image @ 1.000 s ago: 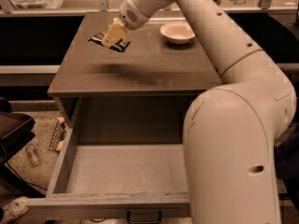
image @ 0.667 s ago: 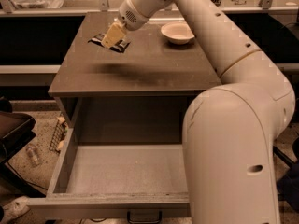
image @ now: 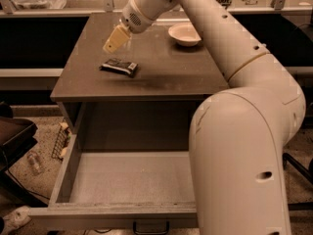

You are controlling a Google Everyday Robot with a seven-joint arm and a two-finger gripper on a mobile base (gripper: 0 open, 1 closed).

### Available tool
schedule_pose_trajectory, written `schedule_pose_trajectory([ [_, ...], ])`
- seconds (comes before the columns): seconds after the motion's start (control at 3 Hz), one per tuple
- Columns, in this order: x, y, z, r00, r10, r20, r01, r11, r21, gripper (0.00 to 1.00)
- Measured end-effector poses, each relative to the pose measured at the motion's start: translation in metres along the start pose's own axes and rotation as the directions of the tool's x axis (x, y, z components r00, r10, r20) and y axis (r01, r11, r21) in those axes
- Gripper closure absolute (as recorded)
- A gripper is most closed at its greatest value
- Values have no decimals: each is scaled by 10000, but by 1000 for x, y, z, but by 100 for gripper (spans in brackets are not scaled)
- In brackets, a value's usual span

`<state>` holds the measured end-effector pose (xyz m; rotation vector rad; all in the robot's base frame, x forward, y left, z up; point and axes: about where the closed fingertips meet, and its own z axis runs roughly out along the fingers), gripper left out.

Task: Pick rxbar chocolate from top drawer and place on counter

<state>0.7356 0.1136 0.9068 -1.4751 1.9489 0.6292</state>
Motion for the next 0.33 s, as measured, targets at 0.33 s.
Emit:
schedule_pose_trajectory([
  [0.33, 0, 1, 3, 10000, -1, -13, 1, 10000, -37, 0],
])
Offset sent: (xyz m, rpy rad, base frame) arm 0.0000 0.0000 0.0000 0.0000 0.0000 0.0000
